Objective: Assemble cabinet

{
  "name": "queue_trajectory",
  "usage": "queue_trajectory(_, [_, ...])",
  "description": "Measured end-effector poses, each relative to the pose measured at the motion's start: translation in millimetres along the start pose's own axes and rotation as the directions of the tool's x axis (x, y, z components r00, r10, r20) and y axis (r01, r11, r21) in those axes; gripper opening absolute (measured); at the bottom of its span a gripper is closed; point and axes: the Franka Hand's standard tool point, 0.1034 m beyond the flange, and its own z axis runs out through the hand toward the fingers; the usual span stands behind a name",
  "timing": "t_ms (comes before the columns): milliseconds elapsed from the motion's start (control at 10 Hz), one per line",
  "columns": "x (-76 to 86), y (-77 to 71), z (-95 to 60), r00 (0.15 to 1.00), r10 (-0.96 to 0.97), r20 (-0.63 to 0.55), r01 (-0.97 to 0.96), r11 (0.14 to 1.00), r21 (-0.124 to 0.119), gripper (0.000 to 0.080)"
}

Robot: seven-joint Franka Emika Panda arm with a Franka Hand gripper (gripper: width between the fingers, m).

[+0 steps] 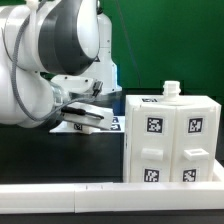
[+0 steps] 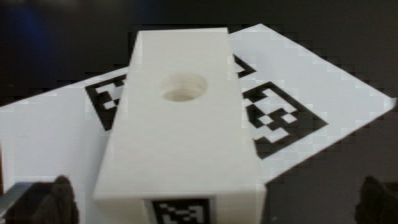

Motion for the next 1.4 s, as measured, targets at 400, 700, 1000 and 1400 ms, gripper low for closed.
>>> queue_trajectory(400, [3.8,5.2,14.7,0.991,0.021,0.130,-0.024,1.000,0.019,0.0795])
queue_trajectory(700, [3.7,5.7,17.7,0.990,0.024,0.138,-0.027,0.999,0.019,0.0795])
queue_trajectory(1000, [3.2,9.8,30.2,0.979,0.041,0.200,-0.049,0.998,0.033,0.0795])
queue_trajectory(1400, [3.1,9.1,30.2,0.979,0.038,0.198,-0.045,0.999,0.030,0.0557])
